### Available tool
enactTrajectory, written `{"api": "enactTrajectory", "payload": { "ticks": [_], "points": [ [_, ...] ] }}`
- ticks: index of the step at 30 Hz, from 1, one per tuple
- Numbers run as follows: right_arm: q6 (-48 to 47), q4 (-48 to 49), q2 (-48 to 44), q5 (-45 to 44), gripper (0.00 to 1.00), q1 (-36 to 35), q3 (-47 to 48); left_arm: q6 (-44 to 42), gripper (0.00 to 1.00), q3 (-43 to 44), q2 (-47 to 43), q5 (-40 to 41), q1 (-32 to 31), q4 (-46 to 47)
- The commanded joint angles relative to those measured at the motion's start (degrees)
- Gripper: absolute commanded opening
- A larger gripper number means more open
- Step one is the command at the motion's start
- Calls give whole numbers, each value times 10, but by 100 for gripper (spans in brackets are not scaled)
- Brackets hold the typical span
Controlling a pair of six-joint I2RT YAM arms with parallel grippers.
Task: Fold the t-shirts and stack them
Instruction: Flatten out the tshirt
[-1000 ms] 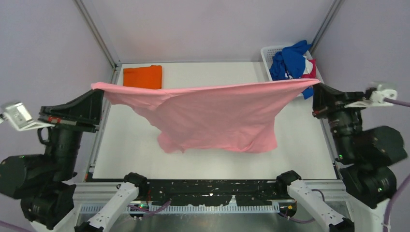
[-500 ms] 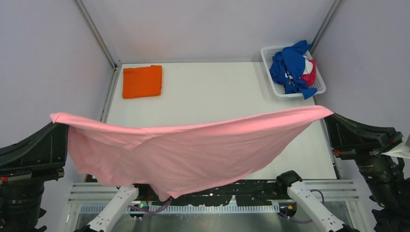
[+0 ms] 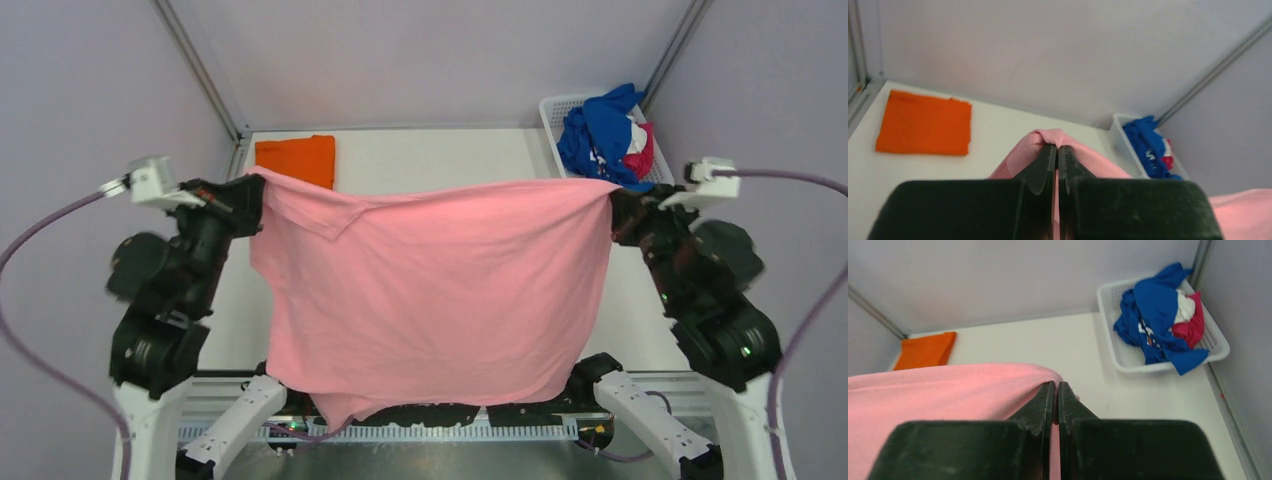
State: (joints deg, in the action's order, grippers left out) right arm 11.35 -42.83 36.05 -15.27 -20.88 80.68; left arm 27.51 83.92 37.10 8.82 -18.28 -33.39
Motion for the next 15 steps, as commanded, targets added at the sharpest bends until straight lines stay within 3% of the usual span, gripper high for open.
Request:
{"api": "enactTrajectory", "payload": {
  "ticks": [1,3,6,9,11,12,13,15],
  "points": [
    [20,61,121,-144,5,2,-71,-9,0,-90,114,115,3,52],
    [23,90,185,-171,5,7,-95,-13,0,-102,194,138,5,64],
    [24,131,311,-142,5,38,-108,-11,0,-74,343,137,17,58],
    [28,197,425,-105,6,67,-104,-1,0,4,531,94,35,32],
    [37,231,519,-73,13,86,-78,3,0,92,646,30,52,-5],
    [39,237,581,-53,20,92,-42,9,16,155,702,2,61,-28],
    [41,229,613,-38,42,99,-16,13,39,215,752,-29,69,-59],
    [39,191,690,-40,67,101,63,26,73,342,831,-78,79,-126]
  ]
}}
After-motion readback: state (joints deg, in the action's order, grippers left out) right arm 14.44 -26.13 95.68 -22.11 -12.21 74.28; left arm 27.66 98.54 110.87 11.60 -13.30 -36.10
